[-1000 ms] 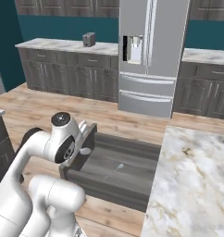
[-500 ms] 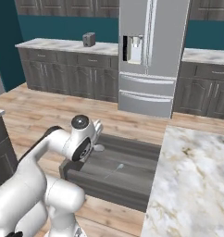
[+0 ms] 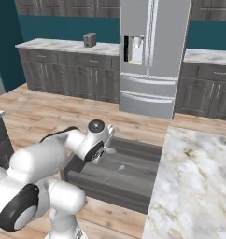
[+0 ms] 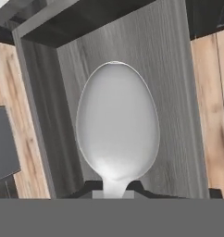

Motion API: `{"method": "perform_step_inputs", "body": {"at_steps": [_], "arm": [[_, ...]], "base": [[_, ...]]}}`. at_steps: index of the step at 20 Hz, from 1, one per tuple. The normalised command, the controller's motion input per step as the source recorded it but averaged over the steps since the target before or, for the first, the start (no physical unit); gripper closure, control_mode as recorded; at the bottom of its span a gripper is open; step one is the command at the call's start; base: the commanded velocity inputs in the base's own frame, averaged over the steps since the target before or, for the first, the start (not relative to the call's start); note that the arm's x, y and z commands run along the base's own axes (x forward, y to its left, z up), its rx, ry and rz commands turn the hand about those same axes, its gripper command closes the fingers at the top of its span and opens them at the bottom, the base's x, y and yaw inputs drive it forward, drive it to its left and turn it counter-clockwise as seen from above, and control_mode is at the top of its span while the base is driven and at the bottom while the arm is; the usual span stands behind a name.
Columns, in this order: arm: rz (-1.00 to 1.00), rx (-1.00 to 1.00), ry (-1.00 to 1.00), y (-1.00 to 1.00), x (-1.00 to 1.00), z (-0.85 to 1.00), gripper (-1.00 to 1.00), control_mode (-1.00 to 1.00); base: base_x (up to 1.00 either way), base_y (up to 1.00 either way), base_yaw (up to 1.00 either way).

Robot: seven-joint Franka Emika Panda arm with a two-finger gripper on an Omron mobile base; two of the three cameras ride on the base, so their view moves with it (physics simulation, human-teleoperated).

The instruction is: Organize the utensils by type. Pick up the wooden spoons from the counter and place them in the open cabinet. Then pick up the metallic utensils from the counter and place them in the open drawer.

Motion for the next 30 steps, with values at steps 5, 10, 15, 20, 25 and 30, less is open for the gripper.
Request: {"method": "perform_step_inputs", "body": {"at_steps": [5, 10, 15, 20, 25, 30], "arm": [[0.01, 0.0, 0.03, -0.01, 0.03, -0.49, 1.0, -1.0], [0.0, 0.0, 0.08, 0.05, 0.28, -0.32, 1.0, -1.0], [0.0, 0.0, 0.11, 0.0, 0.54, -0.33, 1.0, -1.0], [0.0, 0.0, 0.08, 0.0, 0.38, -0.56, 1.0, -1.0], [0.0, 0.0, 0.01, 0.0, 0.06, -0.57, 1.0, -1.0], [0.0, 0.0, 0.01, 0.0, 0.08, -0.63, 1.0, -1.0]], "base": [[0.0, 0.0, 0.0], [0.0, 0.0, 0.0], [0.0, 0.0, 0.0], [0.0, 0.0, 0.0], [0.0, 0.0, 0.0], [0.0, 0.0, 0.0]]}}
